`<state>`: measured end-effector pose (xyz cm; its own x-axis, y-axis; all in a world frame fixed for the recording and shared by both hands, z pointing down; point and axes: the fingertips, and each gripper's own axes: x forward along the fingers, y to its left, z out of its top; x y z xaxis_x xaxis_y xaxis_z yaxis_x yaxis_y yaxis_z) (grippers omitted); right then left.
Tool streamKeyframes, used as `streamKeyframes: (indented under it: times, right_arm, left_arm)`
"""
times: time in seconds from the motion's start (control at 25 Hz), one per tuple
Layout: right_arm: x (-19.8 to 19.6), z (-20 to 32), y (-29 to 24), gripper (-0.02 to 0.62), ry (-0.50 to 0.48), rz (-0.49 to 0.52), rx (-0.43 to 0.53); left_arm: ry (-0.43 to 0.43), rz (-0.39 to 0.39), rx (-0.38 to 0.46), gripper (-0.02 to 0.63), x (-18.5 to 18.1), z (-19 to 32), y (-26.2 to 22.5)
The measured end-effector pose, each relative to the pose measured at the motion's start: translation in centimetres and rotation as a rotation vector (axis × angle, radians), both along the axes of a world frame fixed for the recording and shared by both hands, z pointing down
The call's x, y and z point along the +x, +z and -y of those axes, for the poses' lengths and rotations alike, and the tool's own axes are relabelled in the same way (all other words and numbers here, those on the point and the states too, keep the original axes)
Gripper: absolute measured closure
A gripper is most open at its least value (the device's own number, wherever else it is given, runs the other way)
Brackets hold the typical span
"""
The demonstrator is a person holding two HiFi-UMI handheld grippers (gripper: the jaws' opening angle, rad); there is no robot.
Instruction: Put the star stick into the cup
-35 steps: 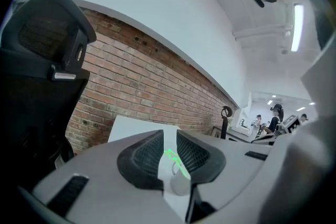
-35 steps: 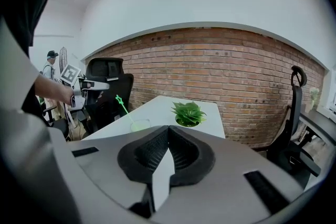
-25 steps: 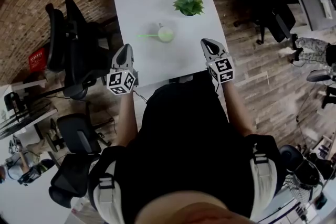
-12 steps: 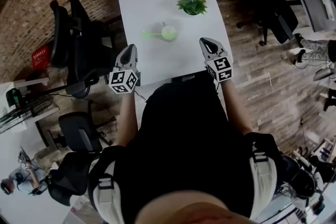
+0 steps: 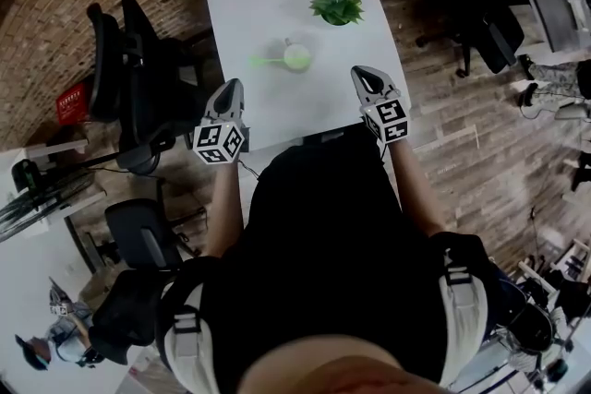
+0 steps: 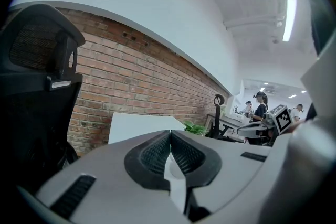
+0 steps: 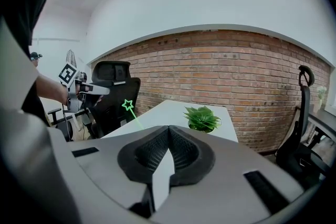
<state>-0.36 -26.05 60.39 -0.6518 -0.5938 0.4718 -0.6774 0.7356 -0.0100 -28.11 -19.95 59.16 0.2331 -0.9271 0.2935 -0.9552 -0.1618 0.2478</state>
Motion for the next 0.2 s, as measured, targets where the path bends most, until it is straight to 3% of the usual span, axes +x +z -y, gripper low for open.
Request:
streamKeyframes:
  times: [0.2]
  right_arm:
    - [-0.26, 0.49, -0.62, 0.598, 0.012, 0.035, 0.003]
  left_arm:
    - [-0.014, -0.033, 0.001, 0.584, -0.03, 0.54, -0.03]
